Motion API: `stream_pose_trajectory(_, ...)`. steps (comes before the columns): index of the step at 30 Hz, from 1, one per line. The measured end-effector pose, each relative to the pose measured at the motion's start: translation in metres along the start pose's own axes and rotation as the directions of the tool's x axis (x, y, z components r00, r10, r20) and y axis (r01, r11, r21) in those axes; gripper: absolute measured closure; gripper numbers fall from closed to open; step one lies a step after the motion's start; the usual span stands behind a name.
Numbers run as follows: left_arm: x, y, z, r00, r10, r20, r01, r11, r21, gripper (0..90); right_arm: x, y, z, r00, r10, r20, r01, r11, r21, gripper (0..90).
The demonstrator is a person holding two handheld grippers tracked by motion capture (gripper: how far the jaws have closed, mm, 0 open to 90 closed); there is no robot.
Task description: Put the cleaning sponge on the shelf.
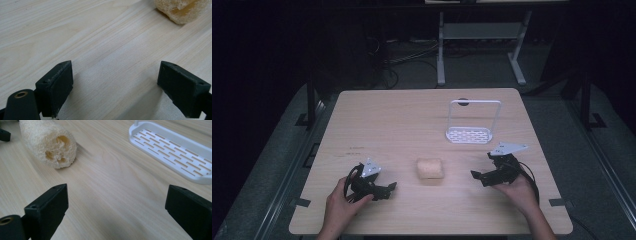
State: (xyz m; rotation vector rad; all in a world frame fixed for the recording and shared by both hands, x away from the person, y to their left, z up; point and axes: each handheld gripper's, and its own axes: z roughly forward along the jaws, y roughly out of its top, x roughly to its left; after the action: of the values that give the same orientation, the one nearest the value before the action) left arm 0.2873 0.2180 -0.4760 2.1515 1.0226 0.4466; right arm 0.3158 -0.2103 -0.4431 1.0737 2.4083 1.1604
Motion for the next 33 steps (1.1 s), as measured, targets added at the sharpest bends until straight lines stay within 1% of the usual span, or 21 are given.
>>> stream_pose_trajectory(8, 0.0, 0.0, 0.0, 1.0, 0.0, 0.0, 0.0, 1.0, 0.0, 12.5, 0.0, 0.008, 0.004, 0.9999, -0.007, -0.01, 0.007, 1.0, -0.008, 5.0)
stream_pose_trajectory(13, 0.0, 0.0, 0.0, 1.0, 0.0, 0.0, 0.0, 1.0, 0.0, 12.5, 0.0, 0.015, 0.007, 0.9993, -0.025, -0.027, 0.025, 1.0, -0.013, 4.9)
stream_pose_trajectory(14, 0.0, 0.0, 0.0, 1.0, 0.0, 0.001, 0.0, 1.0, 0.001, 12.5, 0.001, 0.016, 0.008, 0.9993, -0.023, -0.03, 0.022, 1.0, -0.02, 4.9)
stream_pose_trajectory(17, 0.0, 0.0, 0.0, 1.0, 0.0, 0.001, 0.0, 1.0, 0.001, 12.5, 0.001, 0.018, 0.01, 0.9992, -0.024, -0.033, 0.024, 1.0, -0.018, 4.9)
stream_pose_trajectory(20, 0.0, 0.0, 0.0, 1.0, 0.0, 0.001, 0.0, 1.0, 0.001, 12.5, 0.002, 0.021, 0.012, 0.9986, -0.033, -0.042, 0.032, 0.999, -0.02, 4.9)
stream_pose_trajectory(22, 0.0, 0.0, 0.0, 1.0, 0.0, 0.001, 0.0, 1.0, 0.001, 12.5, 0.003, 0.026, 0.015, 0.9976, -0.048, -0.051, 0.047, 0.999, -0.026, 4.9)
stream_pose_trajectory(27, 0.0, 0.0, 0.0, 1.0, 0.0, 0.001, 0.0, 1.0, 0.001, 12.5, 0.005, 0.031, 0.019, 0.9964, -0.054, -0.066, 0.052, 0.998, -0.028, 4.9)
stream_pose_trajectory(33, 0.0, 0.0, 0.0, 1.0, 0.0, 0.001, 0.0, 1.0, 0.001, 12.5, 0.008, 0.039, 0.025, 0.993, -0.075, -0.092, 0.072, 0.997, -0.041, 4.9)
